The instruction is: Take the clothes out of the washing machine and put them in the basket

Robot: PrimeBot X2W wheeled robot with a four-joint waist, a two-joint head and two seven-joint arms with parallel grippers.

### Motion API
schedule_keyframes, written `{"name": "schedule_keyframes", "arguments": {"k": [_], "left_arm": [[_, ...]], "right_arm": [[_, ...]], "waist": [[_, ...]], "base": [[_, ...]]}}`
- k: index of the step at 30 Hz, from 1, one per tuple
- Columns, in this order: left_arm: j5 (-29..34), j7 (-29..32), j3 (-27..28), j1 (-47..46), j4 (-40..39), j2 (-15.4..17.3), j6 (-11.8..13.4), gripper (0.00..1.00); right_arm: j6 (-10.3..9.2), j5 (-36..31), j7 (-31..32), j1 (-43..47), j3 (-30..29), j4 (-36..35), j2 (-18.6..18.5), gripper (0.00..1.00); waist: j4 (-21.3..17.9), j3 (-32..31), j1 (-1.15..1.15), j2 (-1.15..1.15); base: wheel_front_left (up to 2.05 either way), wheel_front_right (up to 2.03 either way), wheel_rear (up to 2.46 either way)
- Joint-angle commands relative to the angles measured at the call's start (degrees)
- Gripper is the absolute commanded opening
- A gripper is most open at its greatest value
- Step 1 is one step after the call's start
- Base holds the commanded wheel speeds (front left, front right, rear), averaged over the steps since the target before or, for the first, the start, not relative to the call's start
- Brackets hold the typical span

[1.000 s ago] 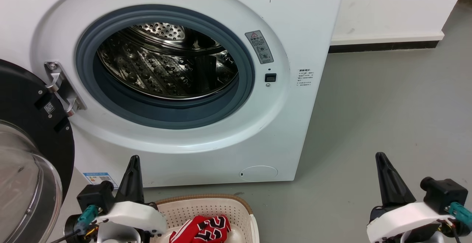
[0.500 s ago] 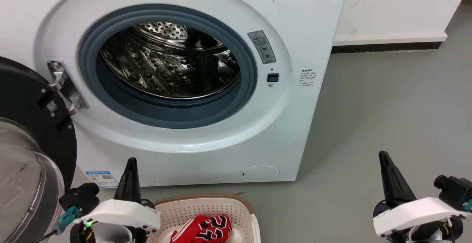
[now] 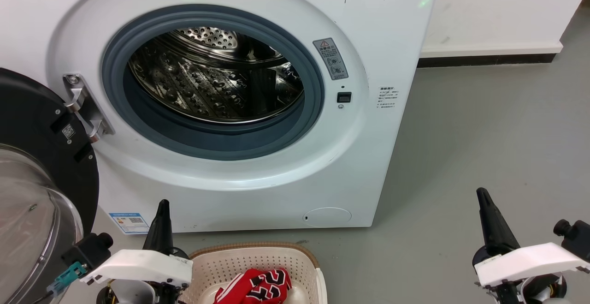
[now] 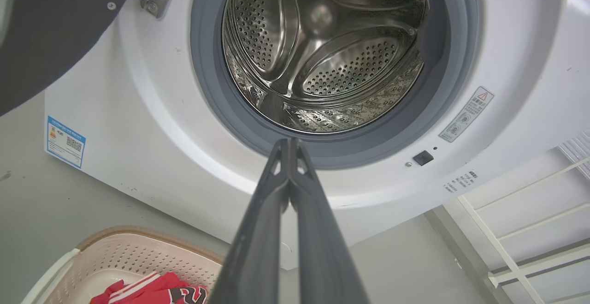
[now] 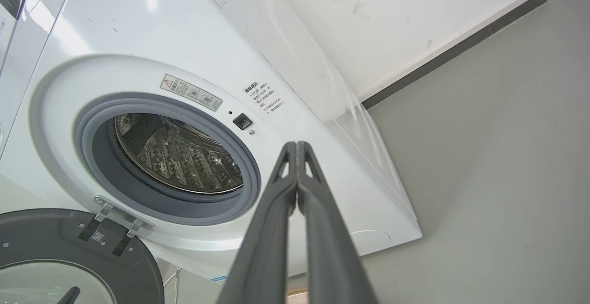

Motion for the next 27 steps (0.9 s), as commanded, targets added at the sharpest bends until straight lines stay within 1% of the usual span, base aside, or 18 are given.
{"name": "schedule_keyframes", "arguments": {"k": [1,13,27], "left_arm": [[-1.4,0.4,0.33,-1.56,-0.67,0.12,-0.41,0.0],[-10.59,2.63,1.05,-1.74,-0.45,0.08,-1.06,0.0],[-20.05,4.98,1.82,-1.94,-0.2,0.04,-1.76,0.0]], "right_arm": [[0.0,1.57,0.08,-1.62,-0.12,-0.44,-0.49,0.0],[-0.01,11.24,1.36,-2.28,-0.58,0.89,-0.61,0.0],[-0.01,21.0,2.78,-3.09,-1.14,2.25,-0.67,0.0]], "waist": [[0.02,0.0,0.0,0.0],[0.4,0.0,0.0,0.0],[0.85,0.0,0.0,0.0]], "base": [[0.0,0.0,0.0],[0.0,0.0,0.0],[0.0,0.0,0.0]]}}
